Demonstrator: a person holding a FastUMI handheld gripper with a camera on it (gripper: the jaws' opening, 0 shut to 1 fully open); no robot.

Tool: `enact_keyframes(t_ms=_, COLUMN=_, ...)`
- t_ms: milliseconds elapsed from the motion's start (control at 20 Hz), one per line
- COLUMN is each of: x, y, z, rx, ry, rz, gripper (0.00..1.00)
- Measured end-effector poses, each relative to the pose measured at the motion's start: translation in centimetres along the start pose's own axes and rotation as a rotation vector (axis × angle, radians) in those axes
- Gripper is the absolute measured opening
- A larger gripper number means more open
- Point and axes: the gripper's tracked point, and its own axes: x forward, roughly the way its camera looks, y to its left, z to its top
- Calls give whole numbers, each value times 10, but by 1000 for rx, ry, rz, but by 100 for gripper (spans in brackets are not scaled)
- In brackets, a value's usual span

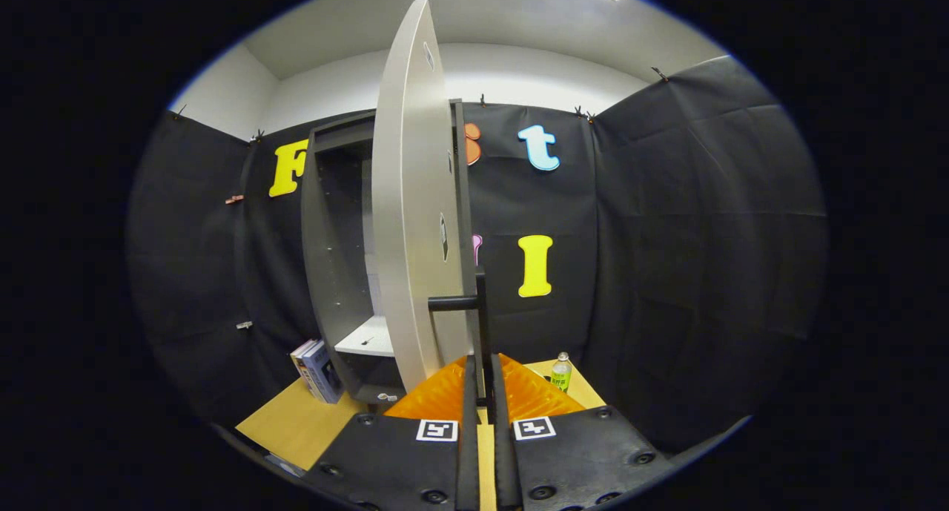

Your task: Open the shoe cabinet door, grab the shoes and put them into the shoe cabinet, then close the shoe cabinet door.

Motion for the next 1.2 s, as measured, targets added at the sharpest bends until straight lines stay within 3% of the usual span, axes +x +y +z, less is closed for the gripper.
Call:
enact_keyframes(t_ms=250, x=-5, y=2, z=8, rx=73, ry=-18, rz=33, gripper=13)
enact_keyframes(t_ms=600, x=-22, y=6, z=-9, rx=19, ry=27, rz=-31, gripper=13)
enact_keyframes(t_ms=800, x=-45, y=25, z=-42, rx=-4, ry=114, rz=-33, gripper=13)
enact_keyframes(t_ms=1100, x=-59, y=89, z=-111, rx=-1, ry=289, rz=71, gripper=43)
enact_keyframes(t_ms=1200, x=-56, y=106, z=-141, rx=9, ry=352, rz=76, gripper=65)
